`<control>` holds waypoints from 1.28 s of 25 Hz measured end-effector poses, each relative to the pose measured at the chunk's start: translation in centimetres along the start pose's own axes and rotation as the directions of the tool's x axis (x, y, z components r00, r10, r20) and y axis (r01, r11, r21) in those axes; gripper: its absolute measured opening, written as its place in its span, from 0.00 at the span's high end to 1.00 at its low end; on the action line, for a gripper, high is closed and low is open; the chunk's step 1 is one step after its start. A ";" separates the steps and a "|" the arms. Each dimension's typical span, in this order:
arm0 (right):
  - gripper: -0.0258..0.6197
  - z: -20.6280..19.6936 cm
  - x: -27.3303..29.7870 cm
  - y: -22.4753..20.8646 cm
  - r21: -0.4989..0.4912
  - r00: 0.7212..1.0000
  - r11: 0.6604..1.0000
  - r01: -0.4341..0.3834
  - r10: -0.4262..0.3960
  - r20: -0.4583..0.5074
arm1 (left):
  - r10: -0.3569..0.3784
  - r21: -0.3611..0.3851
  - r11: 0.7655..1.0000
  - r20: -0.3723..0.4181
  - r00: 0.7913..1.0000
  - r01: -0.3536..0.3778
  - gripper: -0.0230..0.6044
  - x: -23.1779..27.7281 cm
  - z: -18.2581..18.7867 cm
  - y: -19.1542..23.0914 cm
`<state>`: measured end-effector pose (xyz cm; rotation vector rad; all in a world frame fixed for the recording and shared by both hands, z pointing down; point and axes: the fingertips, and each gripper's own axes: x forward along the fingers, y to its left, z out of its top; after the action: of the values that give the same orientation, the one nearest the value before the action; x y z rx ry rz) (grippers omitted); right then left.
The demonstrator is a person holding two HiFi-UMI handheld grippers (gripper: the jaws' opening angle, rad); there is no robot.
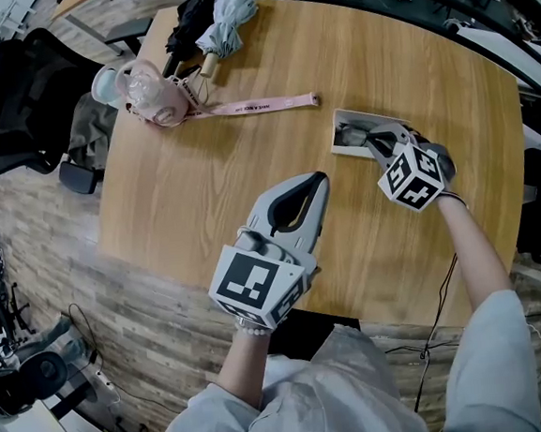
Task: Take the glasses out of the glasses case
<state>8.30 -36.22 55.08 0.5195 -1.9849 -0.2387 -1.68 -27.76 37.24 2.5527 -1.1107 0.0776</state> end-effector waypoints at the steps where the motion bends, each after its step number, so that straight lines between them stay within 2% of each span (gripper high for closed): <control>1: 0.94 0.1 -0.1 -0.1 -0.003 1.000 1.000 0.005 -0.005 0.001 | -0.001 -0.001 1.000 0.002 1.000 0.001 0.96 0.0 0.1 0.0; 11: 0.94 1.0 -1.0 -0.6 -0.059 1.000 0.998 0.026 -0.026 -0.006 | -0.002 0.003 1.000 0.016 1.000 0.002 0.96 -0.4 1.0 -0.2; 25: 0.94 1.7 -3.8 -1.3 -0.053 0.998 0.996 0.065 -0.065 0.004 | -0.032 0.029 0.999 0.037 0.999 0.031 0.96 -0.7 2.4 -1.4; 32: 0.94 0.4 -6.1 -1.5 -0.034 0.995 0.995 0.095 -0.095 -0.014 | -0.053 0.041 0.998 0.048 0.997 0.051 0.96 -0.7 3.4 -2.7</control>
<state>10.64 -34.79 49.43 0.5937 -1.9405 -0.3251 -0.53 -26.75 33.18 2.6302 -1.0702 0.0247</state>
